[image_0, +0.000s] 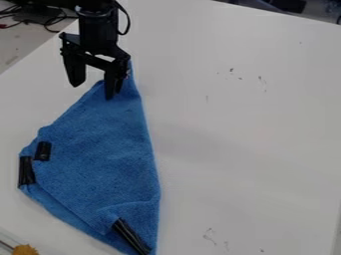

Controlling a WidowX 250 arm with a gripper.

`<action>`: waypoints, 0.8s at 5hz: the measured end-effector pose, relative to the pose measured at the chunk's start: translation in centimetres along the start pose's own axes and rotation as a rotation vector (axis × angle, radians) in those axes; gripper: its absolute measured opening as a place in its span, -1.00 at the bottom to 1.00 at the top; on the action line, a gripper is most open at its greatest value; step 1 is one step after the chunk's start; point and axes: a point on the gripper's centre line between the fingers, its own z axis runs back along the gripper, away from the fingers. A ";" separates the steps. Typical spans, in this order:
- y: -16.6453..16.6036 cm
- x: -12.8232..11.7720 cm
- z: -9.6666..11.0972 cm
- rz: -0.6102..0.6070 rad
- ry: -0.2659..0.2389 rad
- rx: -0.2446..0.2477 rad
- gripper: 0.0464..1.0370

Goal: Robot unfolded cloth from bottom left to top right

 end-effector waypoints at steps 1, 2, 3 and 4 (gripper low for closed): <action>-0.3 -0.2 -0.9 0.002 0.022 -0.011 0.93; 0.0 -1.8 -2.4 0.073 0.003 -0.044 0.93; 1.2 -3.2 -2.3 0.157 -0.070 -0.068 0.93; 2.6 -5.1 -3.1 0.251 -0.119 -0.088 0.93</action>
